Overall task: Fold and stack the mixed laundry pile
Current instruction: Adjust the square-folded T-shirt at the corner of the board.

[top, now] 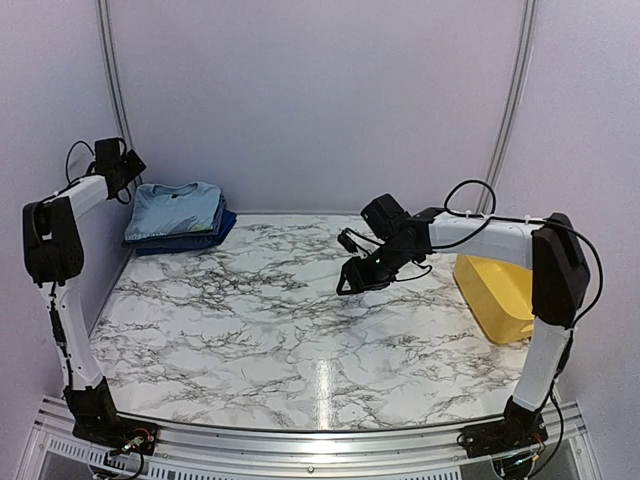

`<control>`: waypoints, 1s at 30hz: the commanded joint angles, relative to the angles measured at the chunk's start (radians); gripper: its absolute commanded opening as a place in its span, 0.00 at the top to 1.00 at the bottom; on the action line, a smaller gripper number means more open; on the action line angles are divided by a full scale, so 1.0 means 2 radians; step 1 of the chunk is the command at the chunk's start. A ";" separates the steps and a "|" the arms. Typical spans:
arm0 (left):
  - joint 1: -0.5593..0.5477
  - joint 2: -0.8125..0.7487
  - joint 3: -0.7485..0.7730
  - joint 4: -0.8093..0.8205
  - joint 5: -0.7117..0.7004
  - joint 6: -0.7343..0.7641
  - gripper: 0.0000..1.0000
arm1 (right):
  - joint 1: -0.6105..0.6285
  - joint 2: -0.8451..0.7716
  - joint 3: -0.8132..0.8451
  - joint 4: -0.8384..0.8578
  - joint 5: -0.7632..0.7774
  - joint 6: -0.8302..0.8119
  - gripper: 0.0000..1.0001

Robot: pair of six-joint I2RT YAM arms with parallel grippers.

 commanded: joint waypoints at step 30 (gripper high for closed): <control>0.011 0.266 0.243 -0.041 0.080 -0.013 0.82 | -0.004 -0.009 -0.011 -0.022 0.010 -0.007 0.48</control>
